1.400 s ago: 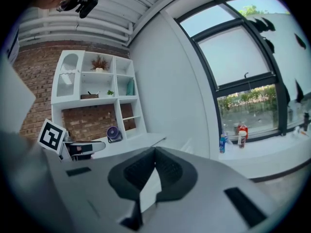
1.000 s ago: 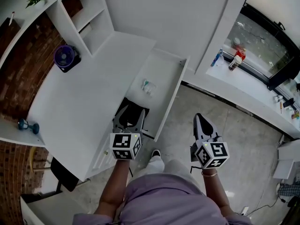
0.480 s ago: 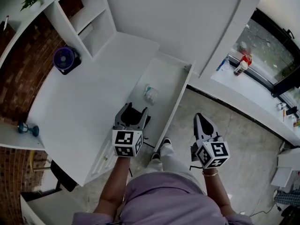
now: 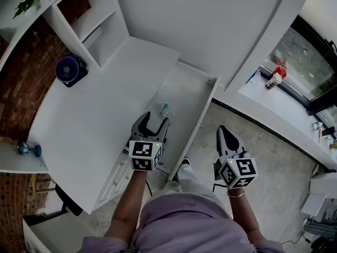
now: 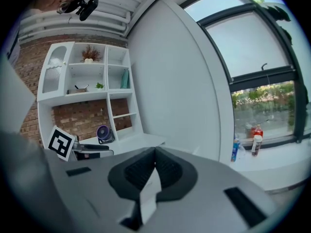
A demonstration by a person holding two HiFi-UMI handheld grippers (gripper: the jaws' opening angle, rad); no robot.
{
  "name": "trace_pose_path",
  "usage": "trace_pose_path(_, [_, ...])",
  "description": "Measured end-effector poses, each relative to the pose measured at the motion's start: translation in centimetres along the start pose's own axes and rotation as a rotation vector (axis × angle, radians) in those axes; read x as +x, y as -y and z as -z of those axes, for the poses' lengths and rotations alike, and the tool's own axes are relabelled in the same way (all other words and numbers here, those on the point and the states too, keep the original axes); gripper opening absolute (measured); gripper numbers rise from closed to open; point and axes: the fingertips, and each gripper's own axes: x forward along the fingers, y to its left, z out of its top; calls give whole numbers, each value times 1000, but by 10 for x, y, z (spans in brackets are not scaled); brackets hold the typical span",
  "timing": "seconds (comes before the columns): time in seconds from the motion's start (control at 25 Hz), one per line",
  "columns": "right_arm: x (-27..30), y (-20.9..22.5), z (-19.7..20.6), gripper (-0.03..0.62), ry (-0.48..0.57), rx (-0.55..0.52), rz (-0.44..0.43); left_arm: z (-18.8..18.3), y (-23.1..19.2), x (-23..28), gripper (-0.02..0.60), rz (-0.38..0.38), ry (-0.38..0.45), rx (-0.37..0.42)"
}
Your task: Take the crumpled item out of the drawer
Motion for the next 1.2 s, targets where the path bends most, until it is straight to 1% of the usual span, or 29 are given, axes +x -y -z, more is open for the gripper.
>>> trace_pose_path(0.12, [6,9,1,3,-14,12,7,5,0,16,258,8,-22,-10])
trace_pose_path(0.44, [18,24,8,5,-44,32,18,38,5,59,265,35,-123,-15])
trace_pose_path(0.6, [21,32,11,4,-55,38,29,56,7,82,267,43,-183,7])
trace_pose_path(0.88, [23,49,11,4,-62,47,57,97,2,114,277,46,-312,36])
trace_pose_path(1.08, [28,50,17,4,-81,52,59,134,-8,130,288,45,-414,82])
trace_pose_path(1.2, [31,52,19,4,-92,51,57,150,-11,135,299,43,-462,86])
